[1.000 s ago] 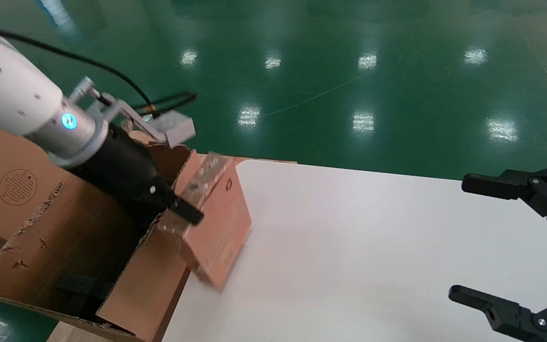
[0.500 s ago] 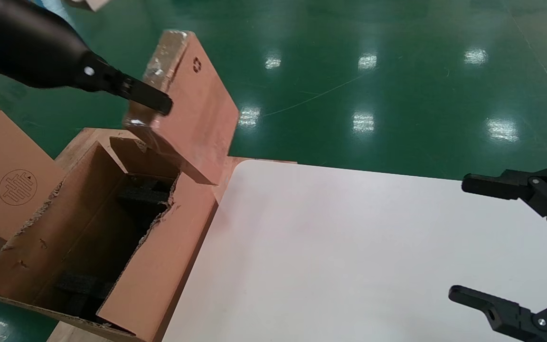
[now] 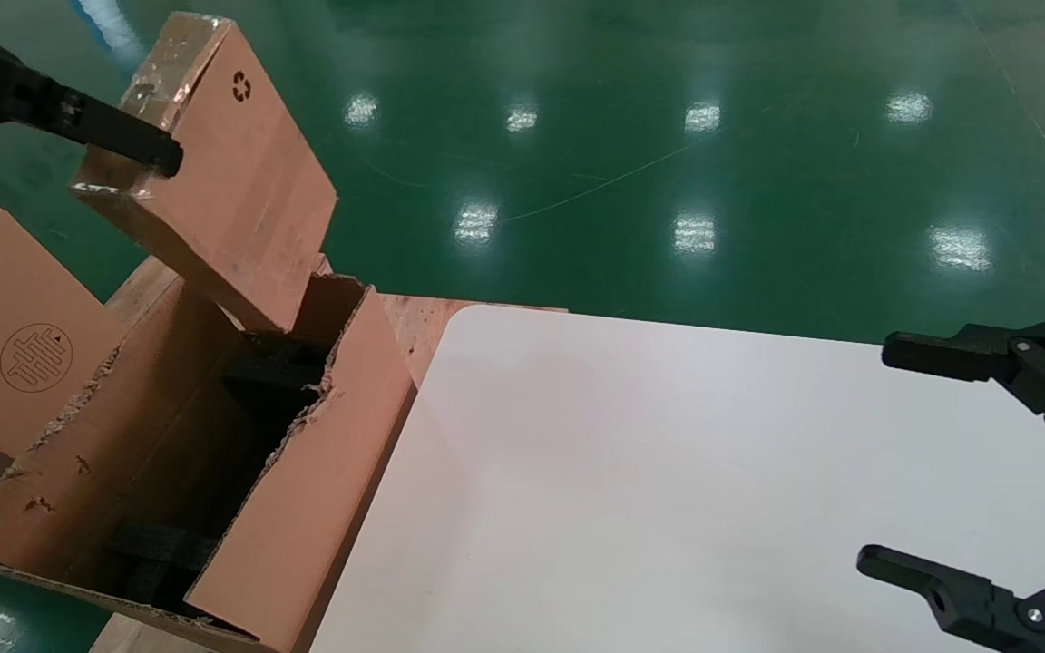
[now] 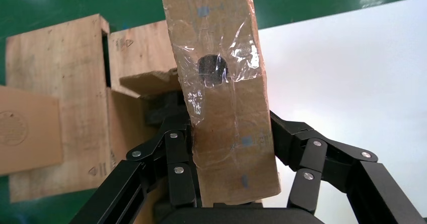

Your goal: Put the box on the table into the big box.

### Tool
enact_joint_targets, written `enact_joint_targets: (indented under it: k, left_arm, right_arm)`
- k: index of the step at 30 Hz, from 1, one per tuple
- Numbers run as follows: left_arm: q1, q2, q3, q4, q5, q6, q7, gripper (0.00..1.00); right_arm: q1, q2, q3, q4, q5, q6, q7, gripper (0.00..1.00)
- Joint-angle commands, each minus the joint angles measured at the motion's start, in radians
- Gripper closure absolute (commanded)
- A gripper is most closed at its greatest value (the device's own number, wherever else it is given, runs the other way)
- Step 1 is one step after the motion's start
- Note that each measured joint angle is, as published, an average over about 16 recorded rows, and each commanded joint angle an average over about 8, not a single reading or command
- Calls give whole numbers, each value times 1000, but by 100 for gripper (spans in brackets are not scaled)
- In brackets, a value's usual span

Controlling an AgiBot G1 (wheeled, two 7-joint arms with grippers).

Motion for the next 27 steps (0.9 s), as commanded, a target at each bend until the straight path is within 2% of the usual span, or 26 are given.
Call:
enact_joint_targets:
  k: [1, 10, 15, 27]
  left_arm:
    - [-5, -4, -7, 11, 13, 16, 8, 100]
    - [-10, -39, 56, 81, 33, 38, 107, 100]
    - [-10, -64, 105, 116, 8, 43, 169, 100]
    - [-19, -129, 207, 126, -19, 36, 279, 100]
  right_arm:
    - [0, 0, 0, 0, 0, 0, 0, 0]
    - [0, 0, -1, 0, 0, 0, 0, 0]
    - [0, 0, -1, 0, 1, 0, 0, 0]
    - [0, 1, -2, 0, 1, 1, -1, 0]
